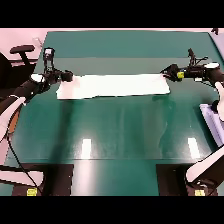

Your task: Fold the shirts.

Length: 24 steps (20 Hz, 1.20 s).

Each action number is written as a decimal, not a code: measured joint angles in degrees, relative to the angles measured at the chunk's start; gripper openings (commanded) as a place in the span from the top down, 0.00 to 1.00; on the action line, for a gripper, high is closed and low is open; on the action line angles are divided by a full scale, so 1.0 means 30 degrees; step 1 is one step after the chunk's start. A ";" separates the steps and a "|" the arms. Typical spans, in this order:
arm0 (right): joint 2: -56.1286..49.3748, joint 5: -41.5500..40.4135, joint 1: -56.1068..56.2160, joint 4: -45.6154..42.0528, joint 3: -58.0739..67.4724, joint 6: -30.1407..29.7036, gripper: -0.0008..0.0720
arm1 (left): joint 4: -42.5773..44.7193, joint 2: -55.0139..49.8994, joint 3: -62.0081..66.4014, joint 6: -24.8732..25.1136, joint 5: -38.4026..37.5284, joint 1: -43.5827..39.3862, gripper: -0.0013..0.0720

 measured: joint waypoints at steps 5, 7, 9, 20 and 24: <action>-0.0168 0.1494 -0.1377 -0.0291 0.2623 0.0568 0.36 | 0.0670 0.0000 0.2623 -0.0809 -0.3220 0.0889 0.74; -0.0204 0.2353 -0.2025 -0.1217 0.3563 0.1115 0.32 | 0.1275 0.0007 0.4014 -0.1996 -0.5661 0.1107 0.95; -0.0204 0.3475 -0.2514 -0.2463 0.4269 0.1625 0.25 | 0.1683 0.0007 0.4976 -0.3024 -0.7890 0.0801 0.95; -0.1027 0.5872 -0.2499 -0.5814 0.4991 0.2739 0.20 | 0.3526 -0.3869 0.7475 -1.1599 -1.2131 -0.5748 0.95; -0.1683 0.6040 -0.2463 -0.5435 0.5005 0.2790 0.20 | 0.4481 -0.5625 0.8874 -1.4688 -1.2458 -0.7249 0.95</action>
